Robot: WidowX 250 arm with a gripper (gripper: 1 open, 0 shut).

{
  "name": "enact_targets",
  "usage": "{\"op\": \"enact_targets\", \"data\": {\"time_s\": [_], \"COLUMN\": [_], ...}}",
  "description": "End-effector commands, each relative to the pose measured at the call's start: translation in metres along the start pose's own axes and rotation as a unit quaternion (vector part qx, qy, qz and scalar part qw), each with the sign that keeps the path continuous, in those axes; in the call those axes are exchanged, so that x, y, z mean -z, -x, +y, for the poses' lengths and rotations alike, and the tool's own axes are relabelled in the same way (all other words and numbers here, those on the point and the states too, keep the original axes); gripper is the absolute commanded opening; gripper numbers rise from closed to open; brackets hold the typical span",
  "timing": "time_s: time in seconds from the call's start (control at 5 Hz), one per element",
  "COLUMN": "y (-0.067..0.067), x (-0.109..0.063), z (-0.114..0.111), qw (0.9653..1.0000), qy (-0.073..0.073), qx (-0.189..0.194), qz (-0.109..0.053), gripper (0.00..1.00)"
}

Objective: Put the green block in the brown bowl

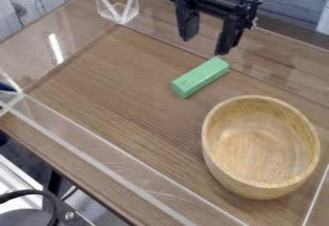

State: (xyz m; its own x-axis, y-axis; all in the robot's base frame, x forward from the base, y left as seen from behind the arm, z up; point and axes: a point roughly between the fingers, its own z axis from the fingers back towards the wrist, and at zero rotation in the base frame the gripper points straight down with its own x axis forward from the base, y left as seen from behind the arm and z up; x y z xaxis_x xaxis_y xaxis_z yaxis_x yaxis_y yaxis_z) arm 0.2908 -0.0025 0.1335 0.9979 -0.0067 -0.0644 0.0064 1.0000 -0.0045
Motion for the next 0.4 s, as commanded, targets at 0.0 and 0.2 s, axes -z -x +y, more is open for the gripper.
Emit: {"op": "enact_targets", "data": {"time_s": [0.0,0.2], "y": [-0.007,-0.015], "x": [0.015,0.043], "z": [0.002,0.004], "qw": [0.9993,0.9969], "qy": [-0.010,-0.023], "qx": [0.029,0.066], "qz": [0.021,0.036], "gripper": [1.00,1.00]}}
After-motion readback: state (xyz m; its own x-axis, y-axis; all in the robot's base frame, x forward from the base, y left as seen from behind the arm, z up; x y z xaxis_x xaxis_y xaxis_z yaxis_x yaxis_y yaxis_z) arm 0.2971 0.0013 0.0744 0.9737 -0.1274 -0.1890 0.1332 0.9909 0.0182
